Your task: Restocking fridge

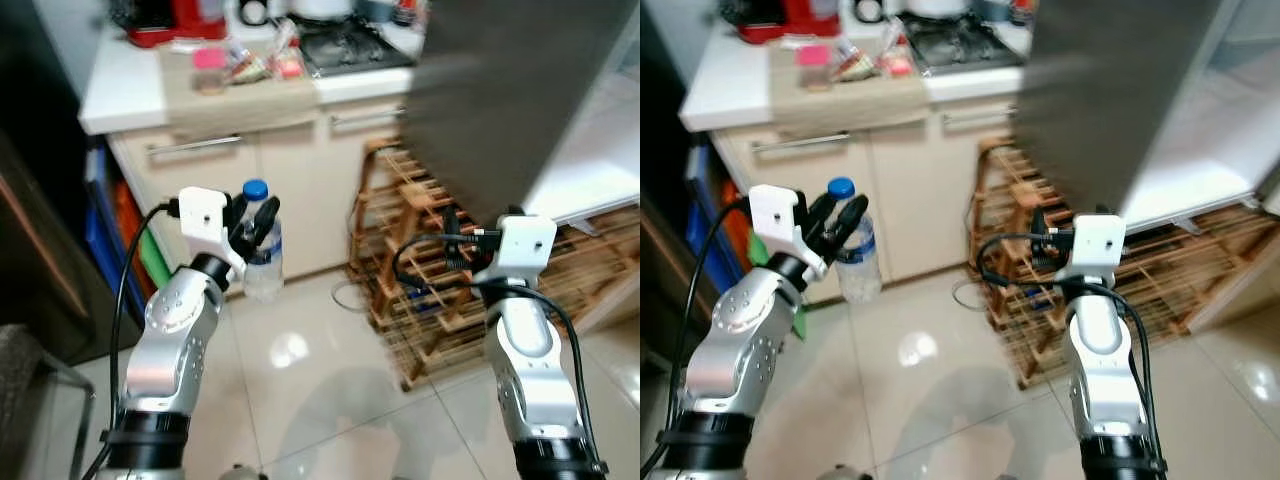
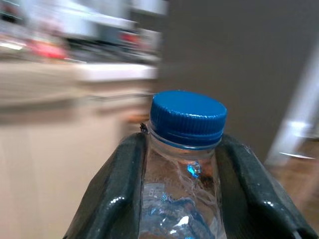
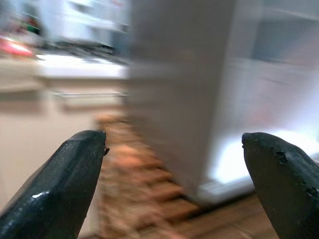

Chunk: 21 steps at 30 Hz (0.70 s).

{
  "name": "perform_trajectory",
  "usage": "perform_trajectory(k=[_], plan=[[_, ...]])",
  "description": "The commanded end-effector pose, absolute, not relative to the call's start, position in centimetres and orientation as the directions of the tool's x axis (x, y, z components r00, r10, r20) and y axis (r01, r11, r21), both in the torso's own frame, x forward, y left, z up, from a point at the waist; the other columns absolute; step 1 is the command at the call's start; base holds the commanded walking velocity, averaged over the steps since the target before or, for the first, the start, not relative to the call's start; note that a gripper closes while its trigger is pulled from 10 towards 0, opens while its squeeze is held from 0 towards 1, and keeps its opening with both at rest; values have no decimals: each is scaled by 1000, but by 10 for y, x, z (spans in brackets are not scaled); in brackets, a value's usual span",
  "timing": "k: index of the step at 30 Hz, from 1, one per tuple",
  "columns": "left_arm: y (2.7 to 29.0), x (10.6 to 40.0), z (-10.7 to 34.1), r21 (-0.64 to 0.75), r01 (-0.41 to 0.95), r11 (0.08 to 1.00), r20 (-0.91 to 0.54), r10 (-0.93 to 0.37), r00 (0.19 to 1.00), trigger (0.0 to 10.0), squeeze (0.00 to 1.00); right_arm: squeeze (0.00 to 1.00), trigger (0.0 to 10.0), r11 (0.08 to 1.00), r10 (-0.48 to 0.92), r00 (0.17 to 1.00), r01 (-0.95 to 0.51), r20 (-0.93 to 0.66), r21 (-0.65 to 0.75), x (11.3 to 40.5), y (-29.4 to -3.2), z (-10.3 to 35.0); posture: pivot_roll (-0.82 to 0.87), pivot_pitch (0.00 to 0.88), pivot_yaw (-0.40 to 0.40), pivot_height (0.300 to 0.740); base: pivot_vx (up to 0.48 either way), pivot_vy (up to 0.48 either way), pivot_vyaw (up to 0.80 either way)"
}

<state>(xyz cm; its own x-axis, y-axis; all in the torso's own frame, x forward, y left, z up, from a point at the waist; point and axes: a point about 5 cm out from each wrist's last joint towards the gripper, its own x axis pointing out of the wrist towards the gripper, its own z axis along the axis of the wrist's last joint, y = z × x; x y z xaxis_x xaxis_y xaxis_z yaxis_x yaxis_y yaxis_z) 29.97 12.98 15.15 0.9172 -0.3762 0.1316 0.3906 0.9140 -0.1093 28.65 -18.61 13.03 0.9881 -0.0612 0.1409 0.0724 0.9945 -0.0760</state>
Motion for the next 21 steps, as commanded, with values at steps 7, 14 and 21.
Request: perform_trajectory(k=[7,14,21], plan=[[122,310,159,-89,426,901,161,-409,898,10000,0,47,10000,993,-85,984,96,159,-63,289,-189,132,-21,0,18,740,39,-415,-744],[146,322,143,-124,232,965,73,-224,972,10000,0,51,10000,987,-157,978,162,139,-25,284,-203,125,-32,0,17,740,0,0,-743],[146,323,144,-111,222,969,82,-214,973,10000,0,47,10000,987,-157,982,159,108,-14,283,-205,118,-30,0,16,740,0,0,-691]])
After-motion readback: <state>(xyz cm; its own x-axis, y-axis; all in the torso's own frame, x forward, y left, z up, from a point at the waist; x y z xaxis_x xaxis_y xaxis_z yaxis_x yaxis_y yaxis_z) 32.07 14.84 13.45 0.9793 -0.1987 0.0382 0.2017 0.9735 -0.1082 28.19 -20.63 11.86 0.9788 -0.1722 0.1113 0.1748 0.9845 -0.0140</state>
